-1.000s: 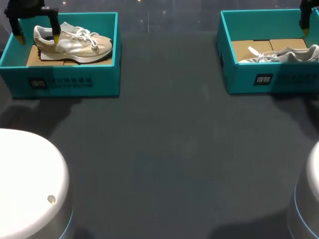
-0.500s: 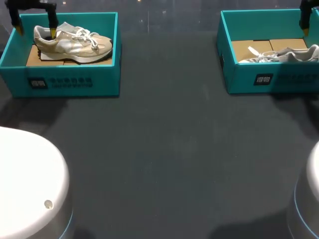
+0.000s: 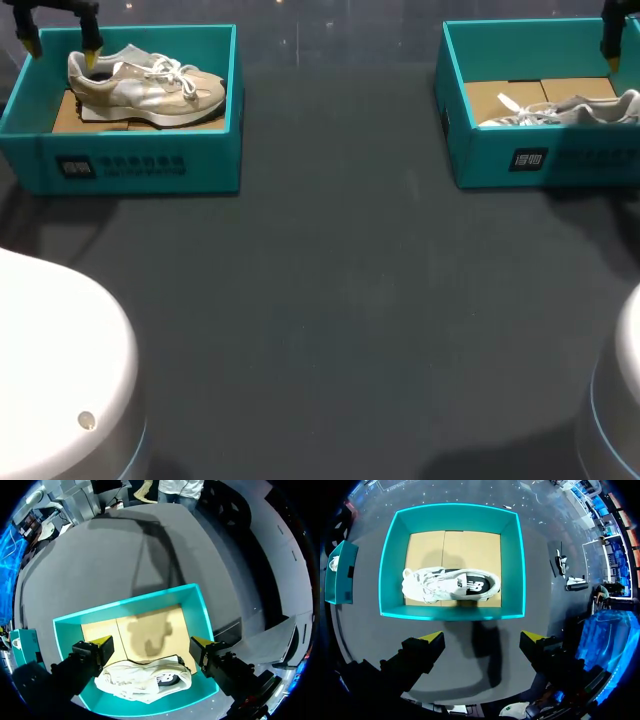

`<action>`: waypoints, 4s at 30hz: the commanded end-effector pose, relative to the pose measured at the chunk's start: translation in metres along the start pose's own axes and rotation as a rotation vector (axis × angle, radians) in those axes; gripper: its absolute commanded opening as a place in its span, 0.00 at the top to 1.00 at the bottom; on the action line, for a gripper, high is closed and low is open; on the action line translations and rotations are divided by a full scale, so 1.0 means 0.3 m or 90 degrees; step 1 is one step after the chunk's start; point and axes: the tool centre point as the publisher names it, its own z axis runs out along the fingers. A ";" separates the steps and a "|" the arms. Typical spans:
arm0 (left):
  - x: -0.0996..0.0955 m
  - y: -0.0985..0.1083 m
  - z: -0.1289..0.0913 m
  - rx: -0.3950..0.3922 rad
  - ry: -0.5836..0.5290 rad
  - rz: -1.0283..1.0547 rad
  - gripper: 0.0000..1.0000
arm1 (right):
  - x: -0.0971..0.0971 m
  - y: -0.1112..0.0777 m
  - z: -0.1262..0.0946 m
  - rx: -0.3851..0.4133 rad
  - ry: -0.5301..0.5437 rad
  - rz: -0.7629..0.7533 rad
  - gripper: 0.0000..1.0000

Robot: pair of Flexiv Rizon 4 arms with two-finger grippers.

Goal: Take the shoe out of the shoebox, open the shoe tongue, remove and reinsert the insole, then place the shoe into the shoebox

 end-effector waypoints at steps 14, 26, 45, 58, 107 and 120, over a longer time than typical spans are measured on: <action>0.111 0.174 0.013 -0.071 0.050 -0.041 0.00 | 0.000 -0.003 0.000 -0.001 0.000 0.000 0.00; 0.113 0.207 0.025 -0.076 0.042 -0.035 0.00 | 0.000 -0.003 0.000 -0.001 0.000 0.000 0.00; 0.167 0.318 0.090 -0.071 0.037 -0.013 0.00 | 0.000 -0.003 0.000 -0.001 0.000 0.000 0.00; 0.206 0.402 0.161 -0.082 0.028 -0.061 0.00 | 0.000 -0.003 0.000 -0.001 0.000 0.000 0.00; 0.314 0.542 0.403 -0.081 0.058 -0.118 0.22 | 0.000 -0.003 0.000 -0.001 0.000 0.000 0.00; 0.310 0.535 0.426 -0.072 0.056 -0.099 0.44 | 0.000 -0.003 0.000 -0.001 0.000 0.000 0.00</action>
